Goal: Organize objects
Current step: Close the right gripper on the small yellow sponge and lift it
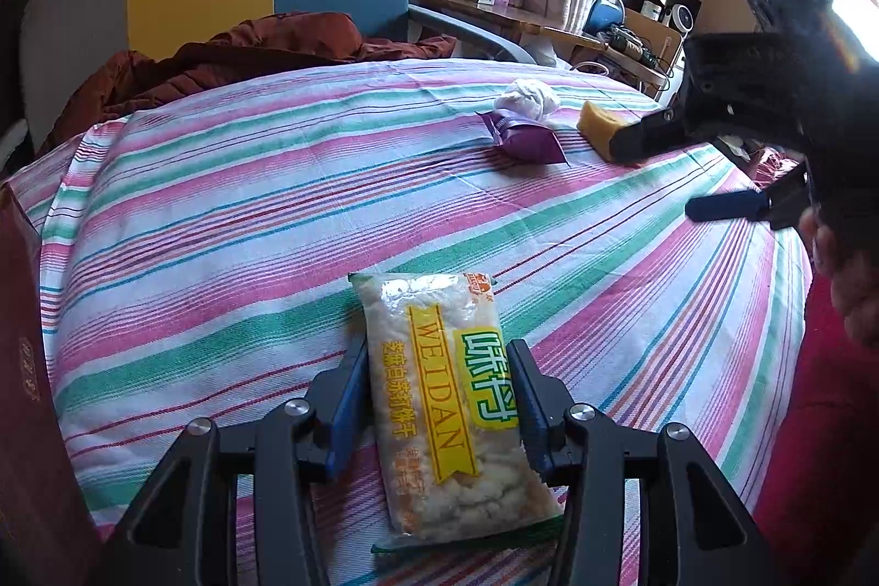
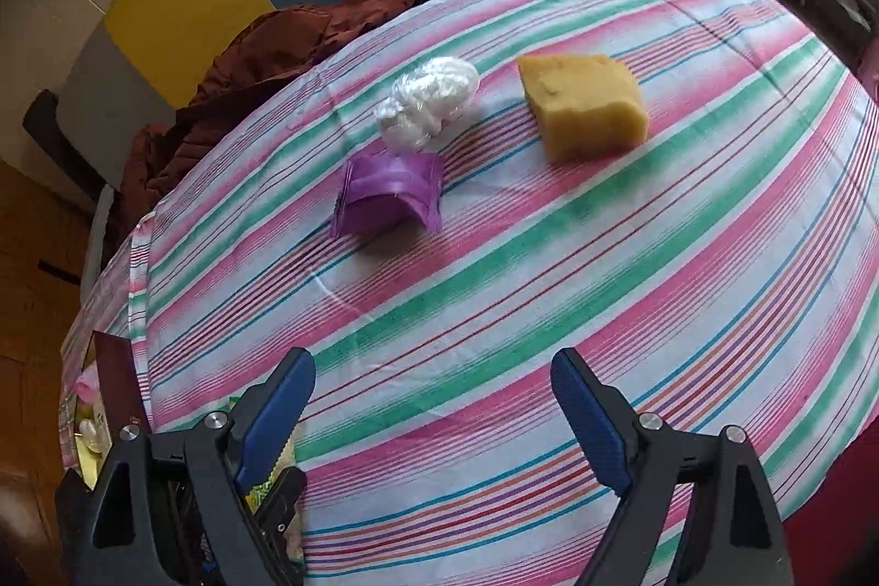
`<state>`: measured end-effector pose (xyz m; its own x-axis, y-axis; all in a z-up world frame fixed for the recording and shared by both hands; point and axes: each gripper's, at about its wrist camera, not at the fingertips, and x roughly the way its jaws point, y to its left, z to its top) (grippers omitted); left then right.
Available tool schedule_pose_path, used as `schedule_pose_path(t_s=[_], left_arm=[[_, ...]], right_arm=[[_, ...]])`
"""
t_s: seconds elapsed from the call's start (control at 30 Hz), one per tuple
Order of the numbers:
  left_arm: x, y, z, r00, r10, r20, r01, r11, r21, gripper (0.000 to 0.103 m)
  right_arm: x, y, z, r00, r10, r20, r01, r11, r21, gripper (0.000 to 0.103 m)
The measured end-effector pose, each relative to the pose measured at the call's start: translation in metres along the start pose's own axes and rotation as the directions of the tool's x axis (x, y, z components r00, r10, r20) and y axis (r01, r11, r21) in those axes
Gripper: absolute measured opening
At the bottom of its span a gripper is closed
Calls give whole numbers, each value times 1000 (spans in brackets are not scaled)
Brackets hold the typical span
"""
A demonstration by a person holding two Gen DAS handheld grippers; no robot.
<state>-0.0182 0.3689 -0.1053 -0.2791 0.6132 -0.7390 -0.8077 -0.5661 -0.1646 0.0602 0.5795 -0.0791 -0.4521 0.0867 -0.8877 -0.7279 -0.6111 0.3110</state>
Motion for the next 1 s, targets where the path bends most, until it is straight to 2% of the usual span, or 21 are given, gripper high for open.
schedule_pose_path(t_s=[0.13, 0.27, 0.47, 0.53, 0.6, 0.67, 0.77, 0.87, 1.0], left_arm=[[0, 2, 0, 1000, -7, 1, 7, 1000, -5, 49], [-1, 3, 0, 1000, -10, 1, 10, 1000, -8, 49], [-1, 2, 0, 1000, -10, 0, 10, 1000, -6, 50], [-1, 2, -1, 1000, -8, 0, 8, 1000, -4, 50], [-1, 2, -1, 1000, -6, 0, 6, 1000, -1, 50], [-1, 2, -1, 1000, -5, 1, 5, 1000, -1, 50], [0, 2, -1, 1000, -6, 2, 6, 1000, 0, 50], [0, 3, -1, 1000, -12, 2, 12, 1000, -5, 50], [0, 4, 0, 1000, -20, 3, 20, 1000, -13, 50]], right_arm=[[-7, -9, 32, 992, -105, 74, 106, 994, -9, 89], [3, -19, 69, 964, -230, 134, 235, 971, -30, 89], [49, -43, 108, 936, -344, 71, 345, 939, -5, 89], [61, -50, 114, 943, -330, 41, 330, 944, 5, 87], [72, -53, 114, 946, -323, 0, 323, 946, -11, 66], [70, -46, 107, 947, -320, 9, 320, 945, -62, 65], [66, -32, 89, 961, -276, -26, 271, 956, -116, 64], [56, -13, 62, 973, -221, -72, 206, 963, -173, 65], [45, 11, 18, 977, -166, -136, 132, 964, -229, 65]])
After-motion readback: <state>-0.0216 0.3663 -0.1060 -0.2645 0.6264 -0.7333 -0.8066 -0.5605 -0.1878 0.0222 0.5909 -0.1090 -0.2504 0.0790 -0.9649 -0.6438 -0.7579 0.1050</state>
